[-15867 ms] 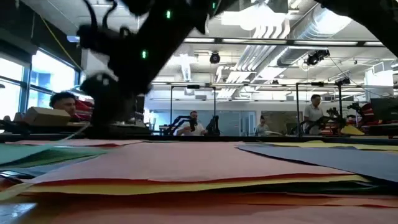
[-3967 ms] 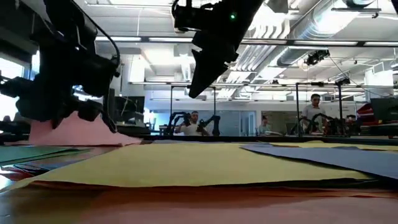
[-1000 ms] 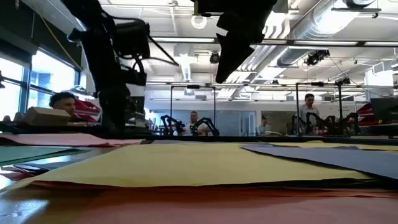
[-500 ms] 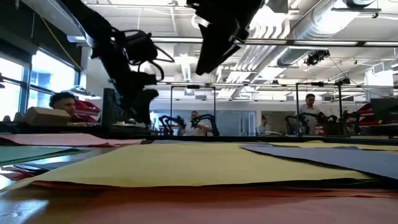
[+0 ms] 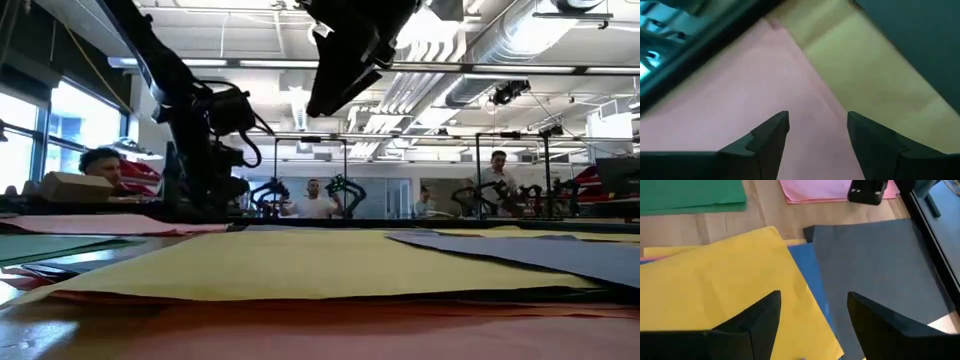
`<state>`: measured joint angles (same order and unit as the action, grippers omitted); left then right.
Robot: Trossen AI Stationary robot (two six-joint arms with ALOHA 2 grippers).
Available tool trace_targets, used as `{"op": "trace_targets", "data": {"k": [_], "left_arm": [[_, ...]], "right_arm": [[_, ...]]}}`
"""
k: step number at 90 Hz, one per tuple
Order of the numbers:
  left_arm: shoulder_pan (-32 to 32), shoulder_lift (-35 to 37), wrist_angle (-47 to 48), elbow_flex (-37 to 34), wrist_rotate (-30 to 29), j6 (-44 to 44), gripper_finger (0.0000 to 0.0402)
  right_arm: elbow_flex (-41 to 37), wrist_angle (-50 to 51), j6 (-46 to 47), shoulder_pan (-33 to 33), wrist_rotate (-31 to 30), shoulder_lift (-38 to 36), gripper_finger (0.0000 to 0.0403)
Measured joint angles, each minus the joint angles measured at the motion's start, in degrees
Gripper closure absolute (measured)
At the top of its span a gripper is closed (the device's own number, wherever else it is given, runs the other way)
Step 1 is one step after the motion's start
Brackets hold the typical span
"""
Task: Organize paper
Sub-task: Stack the pink color paper on top of the other pink color paper
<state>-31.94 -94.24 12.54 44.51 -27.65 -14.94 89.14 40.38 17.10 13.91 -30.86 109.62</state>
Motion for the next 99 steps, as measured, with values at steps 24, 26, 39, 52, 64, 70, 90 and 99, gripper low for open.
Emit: {"op": "trace_targets", "data": {"k": [24, 26, 39, 52, 64, 70, 90, 99], "left_arm": [[1.9, 1.3, -5.5, -0.6, 6.3, -5.9, 0.0209], [2.3, 0.9, -6.0, -0.6, 6.2, -6.0, 0.0209], [4.2, -2.6, -7.9, -0.7, 6.0, -5.0, 0.0209], [4.0, -4.9, -8.9, -0.6, 7.9, -5.8, 0.0209], [2.6, -5.3, -8.2, -0.5, 9.5, -6.5, 0.0209], [1.7, -4.9, -7.5, -0.5, 10.1, -7.5, 0.0209], [-0.1, -3.9, -6.3, -0.5, 9.2, -8.7, 0.0209], [-0.7, -3.3, -5.6, -0.5, 8.2, -8.8, 0.0209]], "right_arm": [[0.0, -0.1, 0.6, 0.0, 0.1, 0.0, 0.0187], [0.0, -0.1, 0.7, 0.0, 0.1, 0.0, 0.0187], [0.0, -0.6, 0.6, 0.1, 1.5, 0.0, 0.0187], [0.0, -0.4, 0.9, 0.2, 3.6, 0.0, 0.0187], [0.0, -0.4, 1.1, 0.8, 3.9, 0.0, 0.0187], [0.0, -0.4, 1.4, 1.2, 3.8, 0.0, 0.0187], [0.0, -0.4, 2.1, 1.9, 3.3, 0.1, 0.0187], [0.0, -0.3, 2.1, 1.9, 3.1, 0.1, 0.0187]]}}
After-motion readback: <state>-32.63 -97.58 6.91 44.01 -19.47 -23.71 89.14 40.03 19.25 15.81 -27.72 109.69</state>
